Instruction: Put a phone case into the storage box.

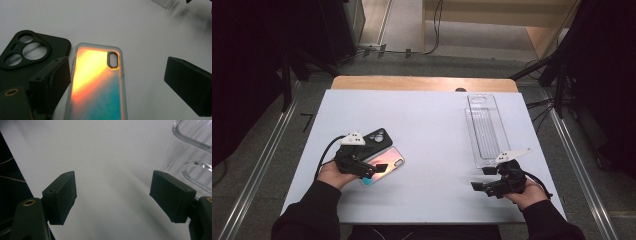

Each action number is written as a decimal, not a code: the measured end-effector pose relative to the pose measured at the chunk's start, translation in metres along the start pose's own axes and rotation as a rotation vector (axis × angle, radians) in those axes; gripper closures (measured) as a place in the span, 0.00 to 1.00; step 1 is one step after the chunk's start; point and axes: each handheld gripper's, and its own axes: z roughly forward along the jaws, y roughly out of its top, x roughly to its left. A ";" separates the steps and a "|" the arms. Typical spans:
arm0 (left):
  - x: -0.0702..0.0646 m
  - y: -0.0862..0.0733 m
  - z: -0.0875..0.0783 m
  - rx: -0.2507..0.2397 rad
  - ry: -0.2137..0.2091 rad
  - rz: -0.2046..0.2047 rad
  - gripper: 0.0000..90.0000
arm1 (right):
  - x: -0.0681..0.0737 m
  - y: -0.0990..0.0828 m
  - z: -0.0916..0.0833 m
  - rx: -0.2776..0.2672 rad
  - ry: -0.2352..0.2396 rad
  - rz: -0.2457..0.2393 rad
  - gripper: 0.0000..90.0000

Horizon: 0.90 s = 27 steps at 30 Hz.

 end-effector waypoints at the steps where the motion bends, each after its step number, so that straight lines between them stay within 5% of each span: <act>1: 0.001 0.000 0.001 0.002 0.000 -0.002 0.08 | 0.000 0.000 0.000 0.001 0.000 -0.001 0.22; 27: 0.011 -0.015 0.031 0.176 0.053 0.026 0.12 | 0.001 0.000 0.000 0.007 -0.005 -0.010 0.22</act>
